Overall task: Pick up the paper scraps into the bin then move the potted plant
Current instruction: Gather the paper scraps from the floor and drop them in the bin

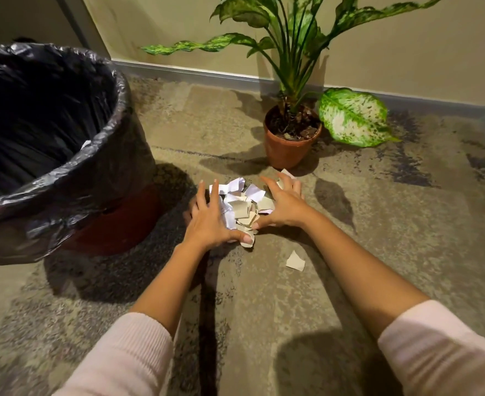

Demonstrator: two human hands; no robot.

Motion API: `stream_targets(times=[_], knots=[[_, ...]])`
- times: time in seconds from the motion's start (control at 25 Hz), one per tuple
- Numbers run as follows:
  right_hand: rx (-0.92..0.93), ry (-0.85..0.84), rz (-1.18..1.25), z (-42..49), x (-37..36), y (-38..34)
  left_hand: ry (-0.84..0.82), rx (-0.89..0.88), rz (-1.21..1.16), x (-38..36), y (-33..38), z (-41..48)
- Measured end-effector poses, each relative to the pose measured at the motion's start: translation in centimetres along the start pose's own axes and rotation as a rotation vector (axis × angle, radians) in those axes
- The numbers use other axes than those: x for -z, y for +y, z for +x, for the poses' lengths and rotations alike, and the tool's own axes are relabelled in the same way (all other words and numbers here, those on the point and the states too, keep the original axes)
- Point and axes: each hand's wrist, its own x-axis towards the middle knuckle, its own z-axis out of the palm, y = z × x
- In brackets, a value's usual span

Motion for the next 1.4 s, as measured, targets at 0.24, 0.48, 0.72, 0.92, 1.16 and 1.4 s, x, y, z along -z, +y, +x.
stream_targets(times=[0.24, 0.48, 0.72, 0.92, 1.16, 1.4], knots=[[-0.013, -0.265, -0.137, 2.2, 0.1, -1.0, -0.173, -0.06, 0.261, 0.5, -0.4, 3.1], [0.104, -0.231, -0.245, 2.9, -1.9, -3.6, -0.101, -0.131, 0.285, 0.8, 0.9, 3.4], [0.141, -0.104, -0.103, -0.7, -3.5, -3.9, -0.009, -0.138, 0.182, -0.4, 1.4, 1.2], [0.203, 0.017, 0.021, -4.4, -4.4, -3.0, 0.053, -0.131, 0.107, -0.8, 2.2, -2.0], [0.161, 0.204, 0.328, -6.0, 0.7, -5.6, 0.235, 0.025, -0.221, 3.7, 5.0, -4.2], [0.293, 0.437, 0.511, -7.4, 9.8, -12.5, 0.547, -0.085, -0.32, 14.2, 9.7, -6.8]])
